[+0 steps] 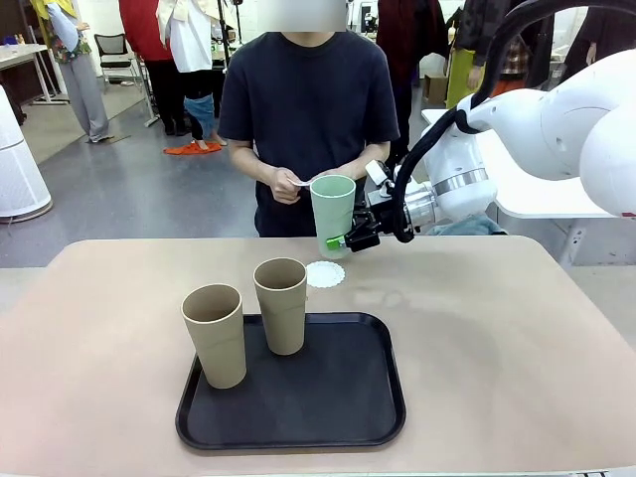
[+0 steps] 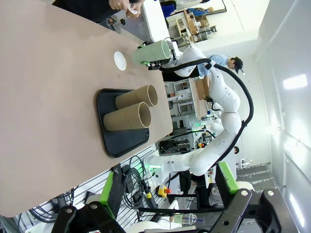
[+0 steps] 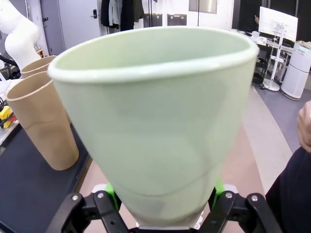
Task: Place coasters on the table and set cups on them.
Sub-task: Pick up one Reusable plastic cup and place it on a coaster set by the human.
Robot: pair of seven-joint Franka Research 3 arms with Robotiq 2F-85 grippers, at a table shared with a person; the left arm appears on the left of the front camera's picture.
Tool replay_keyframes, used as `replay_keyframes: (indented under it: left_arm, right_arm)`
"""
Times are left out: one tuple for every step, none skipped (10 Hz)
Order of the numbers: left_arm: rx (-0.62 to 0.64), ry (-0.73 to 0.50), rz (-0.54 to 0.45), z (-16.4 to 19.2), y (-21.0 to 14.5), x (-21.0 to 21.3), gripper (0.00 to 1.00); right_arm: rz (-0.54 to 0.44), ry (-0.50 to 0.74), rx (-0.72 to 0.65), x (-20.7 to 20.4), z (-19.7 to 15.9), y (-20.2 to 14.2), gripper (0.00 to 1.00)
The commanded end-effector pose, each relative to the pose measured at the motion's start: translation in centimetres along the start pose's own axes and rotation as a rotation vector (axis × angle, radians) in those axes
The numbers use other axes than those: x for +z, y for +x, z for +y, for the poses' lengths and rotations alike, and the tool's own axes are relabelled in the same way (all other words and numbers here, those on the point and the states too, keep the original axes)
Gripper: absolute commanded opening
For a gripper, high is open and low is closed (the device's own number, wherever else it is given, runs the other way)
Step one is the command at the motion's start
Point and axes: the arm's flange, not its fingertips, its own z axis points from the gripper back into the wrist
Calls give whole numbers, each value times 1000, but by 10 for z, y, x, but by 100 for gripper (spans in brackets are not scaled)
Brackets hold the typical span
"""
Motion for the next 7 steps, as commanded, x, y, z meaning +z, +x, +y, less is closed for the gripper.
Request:
replay_keyframes:
  left_arm:
    - [-4, -12, -5, -2, -1, 0, 100]
    - [-4, -12, -5, -2, -1, 0, 100]
    - [-4, -12, -5, -2, -1, 0, 100]
    - [-4, -12, -5, -2, -1, 0, 100]
    - [-4, -12, -5, -2, -1, 0, 100]
    - [-4, -12, -5, -2, -1, 0, 100]
    - [-4, -12, -5, -2, -1, 0, 100]
  right_arm:
    - [-3, 18, 6, 1, 3, 3, 81]
    - [-3, 18, 6, 1, 3, 3, 81]
    - [-3, 18, 6, 1, 3, 3, 81]
    - [-3, 18, 6, 1, 3, 3, 81]
    - [-3, 18, 6, 1, 3, 3, 81]
    - [-6, 7, 0, 0, 1, 1, 81]
    - [-9, 89, 40, -3, -1, -5, 81]
